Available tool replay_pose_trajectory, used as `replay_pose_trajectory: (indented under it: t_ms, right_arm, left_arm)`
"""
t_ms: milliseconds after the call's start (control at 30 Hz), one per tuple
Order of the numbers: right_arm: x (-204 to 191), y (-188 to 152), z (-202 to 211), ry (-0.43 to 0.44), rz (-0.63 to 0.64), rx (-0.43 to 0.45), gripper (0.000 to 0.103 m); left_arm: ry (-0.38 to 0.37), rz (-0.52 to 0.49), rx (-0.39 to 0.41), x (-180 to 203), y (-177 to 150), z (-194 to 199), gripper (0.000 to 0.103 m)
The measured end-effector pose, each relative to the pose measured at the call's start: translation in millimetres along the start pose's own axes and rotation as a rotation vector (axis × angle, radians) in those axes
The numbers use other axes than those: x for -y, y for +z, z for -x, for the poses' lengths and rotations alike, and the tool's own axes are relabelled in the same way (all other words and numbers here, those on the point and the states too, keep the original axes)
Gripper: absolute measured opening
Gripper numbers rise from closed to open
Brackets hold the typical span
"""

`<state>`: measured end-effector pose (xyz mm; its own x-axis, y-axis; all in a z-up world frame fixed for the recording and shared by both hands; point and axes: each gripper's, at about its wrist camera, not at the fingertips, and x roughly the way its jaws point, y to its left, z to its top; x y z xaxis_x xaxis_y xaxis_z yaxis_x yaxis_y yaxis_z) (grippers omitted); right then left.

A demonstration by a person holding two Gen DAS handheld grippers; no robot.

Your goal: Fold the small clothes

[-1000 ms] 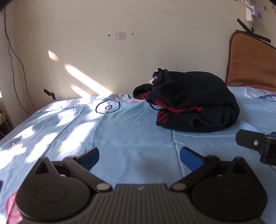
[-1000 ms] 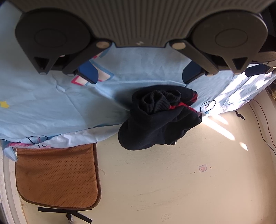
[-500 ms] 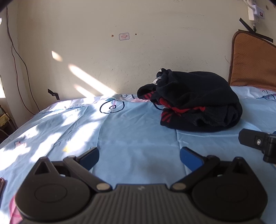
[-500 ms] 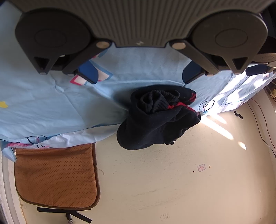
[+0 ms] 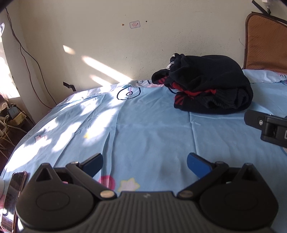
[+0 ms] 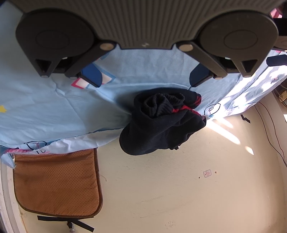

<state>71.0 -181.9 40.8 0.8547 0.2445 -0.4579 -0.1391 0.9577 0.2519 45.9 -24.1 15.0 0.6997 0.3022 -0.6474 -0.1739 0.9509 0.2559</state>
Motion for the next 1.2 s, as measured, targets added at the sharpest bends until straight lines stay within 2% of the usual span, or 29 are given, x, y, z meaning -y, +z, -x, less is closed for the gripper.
replay_pose_trajectory:
  t_ms: [467, 1200]
  right_arm:
    - [0.3, -0.5, 2.1, 0.012, 0.001, 0.007, 0.103]
    - [0.9, 0.0, 2.9, 0.013, -0.002, 0.009, 0.103]
  left_arm:
    - [-0.003, -0.021, -0.038, 2.8, 0.4, 18.3, 0.103]
    - [0.004, -0.028, -0.06, 1.3, -2.5, 18.8, 0.103]
